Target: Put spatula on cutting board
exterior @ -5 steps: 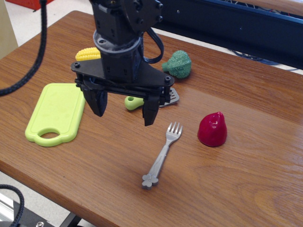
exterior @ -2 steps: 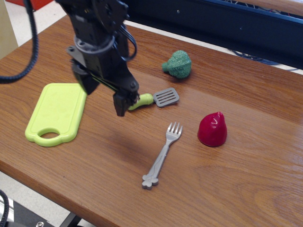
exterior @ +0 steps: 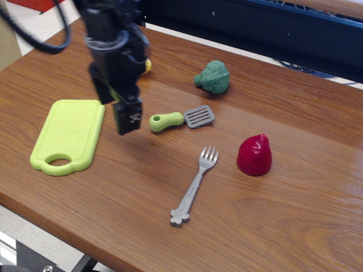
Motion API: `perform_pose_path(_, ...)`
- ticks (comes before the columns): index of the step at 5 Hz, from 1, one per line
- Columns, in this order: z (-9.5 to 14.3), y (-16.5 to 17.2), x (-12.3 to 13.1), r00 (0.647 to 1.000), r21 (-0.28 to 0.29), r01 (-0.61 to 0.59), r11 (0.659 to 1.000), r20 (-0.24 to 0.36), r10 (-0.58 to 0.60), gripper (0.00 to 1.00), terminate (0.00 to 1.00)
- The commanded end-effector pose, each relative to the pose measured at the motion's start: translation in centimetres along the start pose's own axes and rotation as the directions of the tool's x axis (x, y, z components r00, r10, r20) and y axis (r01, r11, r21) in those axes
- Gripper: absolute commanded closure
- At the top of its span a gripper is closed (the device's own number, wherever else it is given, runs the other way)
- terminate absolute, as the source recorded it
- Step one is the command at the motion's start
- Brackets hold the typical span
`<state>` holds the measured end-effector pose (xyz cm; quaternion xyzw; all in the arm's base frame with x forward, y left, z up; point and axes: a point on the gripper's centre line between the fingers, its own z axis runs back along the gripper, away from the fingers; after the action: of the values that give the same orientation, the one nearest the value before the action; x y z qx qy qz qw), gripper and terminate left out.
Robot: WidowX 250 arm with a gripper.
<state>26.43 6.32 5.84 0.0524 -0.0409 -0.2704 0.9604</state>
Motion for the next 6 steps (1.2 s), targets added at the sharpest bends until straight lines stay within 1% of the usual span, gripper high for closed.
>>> perform_pose_path(1, -0.6, 0.6, 3.2, 1.000, 0.002, 0.003, 1.000, 0.024, -0.003, 0.00, 0.00)
perform_pose_path(2, -0.7, 0.3, 4.0, 1.000, -0.010, -0.006, 1.000, 0.031, 0.007, 0.00, 0.00)
perform_pose_path(3, -2.0, 0.1, 5.1, 1.000, -0.032, 0.002, 0.999, 0.030, -0.001, 0.00, 0.00)
perform_pose_path(4, -3.2, 0.3, 5.9, 1.000, -0.022, -0.013, 1.000, 0.011, 0.014, 0.00, 0.00)
perform_pose_path(5, -4.2, 0.0, 6.3, 1.000, -0.033, -0.017, 0.999, 0.009, 0.017, 0.00, 0.00)
perform_pose_path(6, -4.3, -0.3, 6.5, 0.999, -0.027, -0.037, 0.999, 0.037, 0.038, 0.00, 0.00)
